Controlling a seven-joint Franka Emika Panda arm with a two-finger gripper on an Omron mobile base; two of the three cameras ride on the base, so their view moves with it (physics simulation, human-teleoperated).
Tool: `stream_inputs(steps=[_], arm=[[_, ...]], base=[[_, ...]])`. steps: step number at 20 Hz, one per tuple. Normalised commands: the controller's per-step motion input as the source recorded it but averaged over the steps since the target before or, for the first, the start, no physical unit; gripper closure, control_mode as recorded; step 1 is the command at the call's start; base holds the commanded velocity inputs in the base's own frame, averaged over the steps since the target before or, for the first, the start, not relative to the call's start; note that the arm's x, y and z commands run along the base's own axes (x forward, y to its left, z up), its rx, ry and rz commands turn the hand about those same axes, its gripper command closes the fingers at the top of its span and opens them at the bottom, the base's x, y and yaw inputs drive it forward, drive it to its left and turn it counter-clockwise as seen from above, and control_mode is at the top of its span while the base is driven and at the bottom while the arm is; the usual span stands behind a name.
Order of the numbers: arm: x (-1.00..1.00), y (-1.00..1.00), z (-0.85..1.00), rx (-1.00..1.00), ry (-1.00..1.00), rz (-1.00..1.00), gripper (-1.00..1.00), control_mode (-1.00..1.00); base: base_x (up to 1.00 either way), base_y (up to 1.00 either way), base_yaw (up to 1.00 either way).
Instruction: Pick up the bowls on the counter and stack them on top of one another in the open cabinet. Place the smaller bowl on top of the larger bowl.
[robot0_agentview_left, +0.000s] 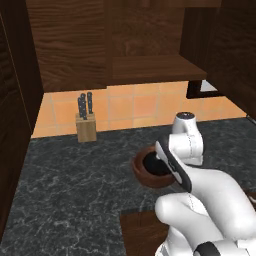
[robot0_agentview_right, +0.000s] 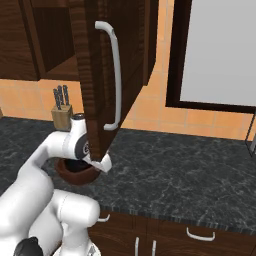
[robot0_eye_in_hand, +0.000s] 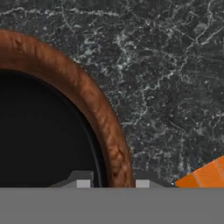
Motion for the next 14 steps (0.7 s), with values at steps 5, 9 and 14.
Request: stream_inputs(steps=[5, 9, 14], arm=[[-0.62, 0.00, 1.00, 0.00, -0.26, -0.13, 1.00, -1.00], [-0.57, -0.05, 1.00, 0.05, -0.24, -0.24, 1.00, -1.00], [-0.62, -0.14, 1.00, 0.20, -0.29, -0.22, 1.00, -1.00]], base=[[0.00, 0.00, 0.00], [0.00, 0.00, 0.00], [0.00, 0.00, 0.00]])
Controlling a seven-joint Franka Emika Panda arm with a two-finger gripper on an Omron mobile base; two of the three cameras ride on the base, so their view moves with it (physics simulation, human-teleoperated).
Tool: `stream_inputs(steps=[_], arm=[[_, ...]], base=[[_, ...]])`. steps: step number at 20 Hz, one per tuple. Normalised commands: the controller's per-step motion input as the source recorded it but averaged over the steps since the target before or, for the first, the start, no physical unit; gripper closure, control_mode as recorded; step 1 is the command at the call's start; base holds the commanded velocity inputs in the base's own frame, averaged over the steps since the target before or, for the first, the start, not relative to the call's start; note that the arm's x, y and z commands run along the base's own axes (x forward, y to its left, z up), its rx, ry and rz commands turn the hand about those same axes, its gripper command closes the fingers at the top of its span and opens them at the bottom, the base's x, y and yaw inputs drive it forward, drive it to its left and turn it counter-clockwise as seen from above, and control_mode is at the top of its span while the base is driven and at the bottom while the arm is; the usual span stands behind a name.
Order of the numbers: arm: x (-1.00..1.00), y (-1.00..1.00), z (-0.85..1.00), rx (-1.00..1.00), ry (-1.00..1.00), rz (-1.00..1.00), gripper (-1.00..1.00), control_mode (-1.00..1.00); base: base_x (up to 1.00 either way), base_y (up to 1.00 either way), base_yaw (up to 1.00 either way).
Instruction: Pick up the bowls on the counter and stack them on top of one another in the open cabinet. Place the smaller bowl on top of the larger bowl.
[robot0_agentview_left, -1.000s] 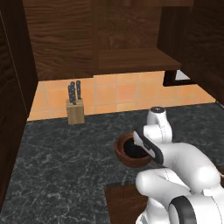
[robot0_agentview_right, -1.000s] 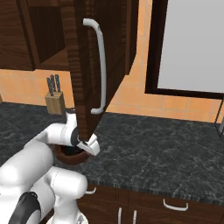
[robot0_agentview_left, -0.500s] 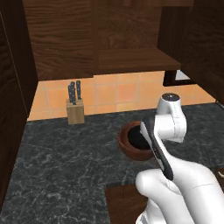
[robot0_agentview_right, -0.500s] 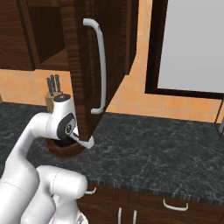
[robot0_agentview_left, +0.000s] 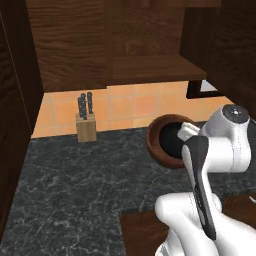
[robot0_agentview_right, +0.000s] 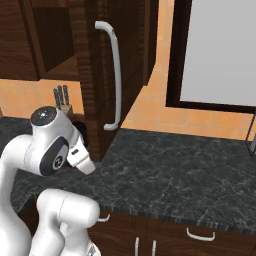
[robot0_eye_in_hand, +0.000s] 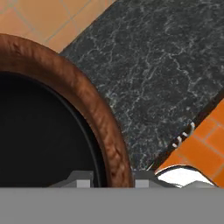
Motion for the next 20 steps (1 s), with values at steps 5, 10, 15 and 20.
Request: stream_inputs(steps=[5, 10, 15, 20], arm=[[-0.21, 0.11, 1.00, 0.09, -0.33, -0.20, 1.00, -1.00], [0.00, 0.19, 1.00, 0.00, -0.22, -0.23, 1.00, -1.00], [0.00, -0.01, 0.53, 0.03, -0.04, -0.07, 1.00, -1.00], [0.01, -0.04, 0.58, 0.12, -0.15, 0.00, 1.00, -1.00]], base=[[0.00, 0.00, 0.00], [0.00, 0.00, 0.00], [0.00, 0.00, 0.00], [0.00, 0.00, 0.00]])
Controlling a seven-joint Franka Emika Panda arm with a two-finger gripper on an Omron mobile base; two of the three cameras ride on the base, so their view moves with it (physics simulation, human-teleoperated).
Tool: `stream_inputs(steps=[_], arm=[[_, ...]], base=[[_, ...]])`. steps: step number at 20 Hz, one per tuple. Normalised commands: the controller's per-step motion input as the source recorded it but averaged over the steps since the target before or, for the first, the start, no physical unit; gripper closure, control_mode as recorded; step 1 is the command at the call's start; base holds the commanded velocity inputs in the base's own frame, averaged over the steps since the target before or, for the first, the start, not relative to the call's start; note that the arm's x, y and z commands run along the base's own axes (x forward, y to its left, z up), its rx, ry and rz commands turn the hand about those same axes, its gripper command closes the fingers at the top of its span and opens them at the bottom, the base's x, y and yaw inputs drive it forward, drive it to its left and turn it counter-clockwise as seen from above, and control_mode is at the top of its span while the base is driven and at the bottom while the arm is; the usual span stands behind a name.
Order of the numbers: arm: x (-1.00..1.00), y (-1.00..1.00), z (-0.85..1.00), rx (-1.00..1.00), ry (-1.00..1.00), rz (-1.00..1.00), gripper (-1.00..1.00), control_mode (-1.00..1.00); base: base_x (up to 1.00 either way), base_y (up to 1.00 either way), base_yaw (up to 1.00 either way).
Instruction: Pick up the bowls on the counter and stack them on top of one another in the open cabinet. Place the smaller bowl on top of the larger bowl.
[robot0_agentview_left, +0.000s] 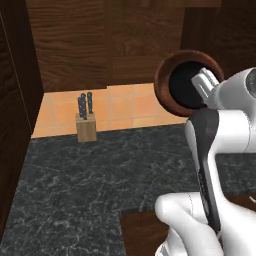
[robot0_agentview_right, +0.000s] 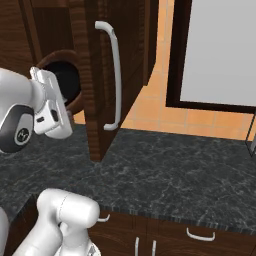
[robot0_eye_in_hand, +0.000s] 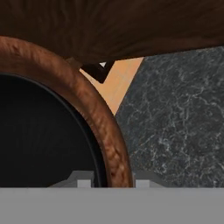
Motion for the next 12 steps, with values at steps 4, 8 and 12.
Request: stream_inputs(steps=[4, 8, 12], arm=[[0.56, 0.00, 0.10, 0.11, -0.01, 0.00, 1.00, -1.00], [0.97, 0.07, 0.08, 0.01, 0.11, -0.04, 1.00, -1.00], [0.97, 0.08, 0.13, 0.00, 0.01, -0.07, 1.00, -1.00]], base=[[0.00, 0.00, 0.00], [0.00, 0.00, 0.00], [0.00, 0.00, 0.00]])
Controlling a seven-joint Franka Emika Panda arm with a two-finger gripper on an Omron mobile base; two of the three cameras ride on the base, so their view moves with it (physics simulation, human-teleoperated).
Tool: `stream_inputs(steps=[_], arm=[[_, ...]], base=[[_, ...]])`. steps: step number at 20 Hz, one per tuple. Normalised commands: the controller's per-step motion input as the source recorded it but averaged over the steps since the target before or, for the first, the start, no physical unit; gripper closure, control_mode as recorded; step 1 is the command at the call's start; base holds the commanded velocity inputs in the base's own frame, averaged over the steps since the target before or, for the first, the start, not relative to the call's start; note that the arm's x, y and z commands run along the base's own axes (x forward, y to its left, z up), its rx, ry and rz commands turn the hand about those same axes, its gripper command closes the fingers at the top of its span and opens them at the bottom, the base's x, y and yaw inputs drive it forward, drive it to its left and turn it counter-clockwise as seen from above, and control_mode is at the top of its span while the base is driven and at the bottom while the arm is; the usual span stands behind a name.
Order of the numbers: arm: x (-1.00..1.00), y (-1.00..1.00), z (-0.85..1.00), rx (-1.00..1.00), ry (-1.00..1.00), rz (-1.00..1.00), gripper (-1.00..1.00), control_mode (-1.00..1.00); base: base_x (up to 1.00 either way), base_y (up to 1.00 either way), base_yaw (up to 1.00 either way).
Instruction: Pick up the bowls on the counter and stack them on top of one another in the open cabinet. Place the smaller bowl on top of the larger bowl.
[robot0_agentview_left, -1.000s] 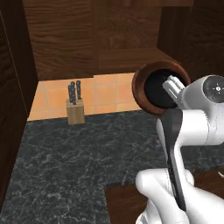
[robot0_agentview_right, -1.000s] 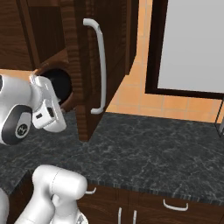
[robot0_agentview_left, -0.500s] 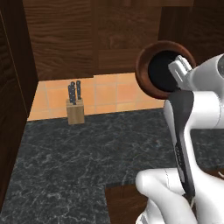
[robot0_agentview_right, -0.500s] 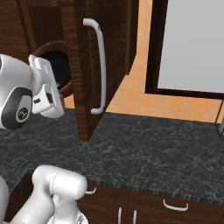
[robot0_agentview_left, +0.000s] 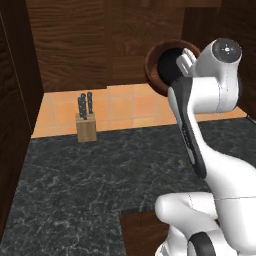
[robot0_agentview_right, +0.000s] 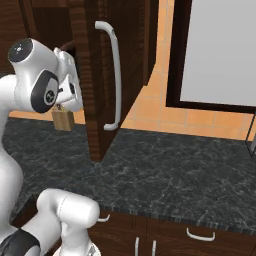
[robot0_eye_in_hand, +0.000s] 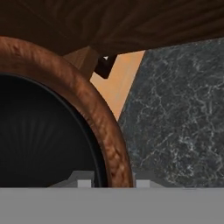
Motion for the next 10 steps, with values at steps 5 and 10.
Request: stream_inputs(steps=[5, 10], arm=[[0.94, 0.06, 0.06, 0.00, 0.00, -0.06, 1.00, -1.00], [0.89, 0.03, 0.02, 0.00, 0.00, -0.01, 1.00, -1.00]], base=[[0.00, 0.00, 0.00], [0.00, 0.00, 0.00]])
